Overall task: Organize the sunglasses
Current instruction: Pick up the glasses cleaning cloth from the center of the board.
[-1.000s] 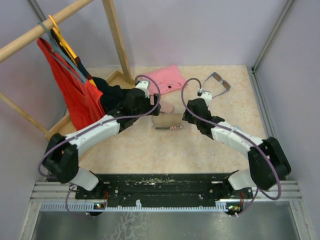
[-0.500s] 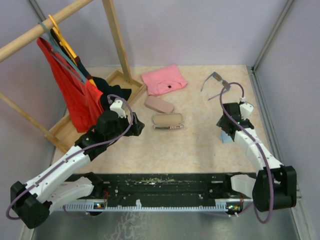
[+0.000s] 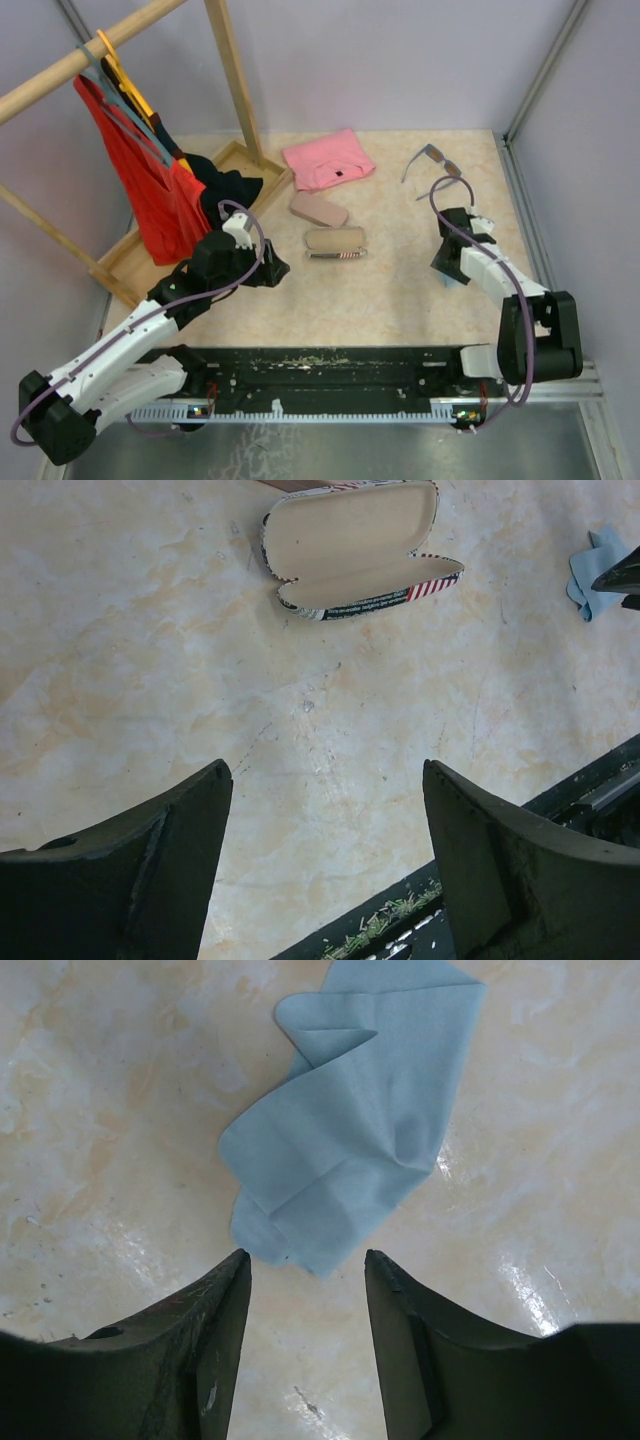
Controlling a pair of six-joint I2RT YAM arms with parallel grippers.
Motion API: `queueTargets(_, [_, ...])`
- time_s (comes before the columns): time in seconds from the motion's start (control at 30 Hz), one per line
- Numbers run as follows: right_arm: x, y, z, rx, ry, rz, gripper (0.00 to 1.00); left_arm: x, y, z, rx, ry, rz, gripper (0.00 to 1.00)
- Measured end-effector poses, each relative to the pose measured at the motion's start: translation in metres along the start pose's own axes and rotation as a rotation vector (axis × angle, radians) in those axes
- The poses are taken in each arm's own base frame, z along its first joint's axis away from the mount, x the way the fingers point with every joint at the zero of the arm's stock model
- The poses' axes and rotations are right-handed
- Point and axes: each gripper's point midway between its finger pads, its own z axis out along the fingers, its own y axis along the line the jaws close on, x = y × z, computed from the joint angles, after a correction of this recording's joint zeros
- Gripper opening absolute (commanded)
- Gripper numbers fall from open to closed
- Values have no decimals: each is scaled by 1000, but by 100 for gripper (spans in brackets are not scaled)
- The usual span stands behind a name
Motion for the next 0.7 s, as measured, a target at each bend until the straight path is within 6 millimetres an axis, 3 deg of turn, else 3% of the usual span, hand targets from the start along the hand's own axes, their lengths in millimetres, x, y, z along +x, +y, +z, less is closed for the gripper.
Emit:
queueTargets(0.13, [6, -1, 6, 15, 26, -11, 47, 1, -2, 0, 9, 5, 0, 81])
queueTargets(0.3, [25, -2, 17, 24, 85, -16, 38, 1, -3, -1, 18, 5, 0, 81])
queueTargets(0.6, [22, 3, 18, -8, 67, 11, 3, 2, -4, -2, 25, 6, -1, 80])
queueTargets(0.7, [22, -2, 14, -7, 55, 0, 0, 3, -3, -2, 26, 8, -1, 80])
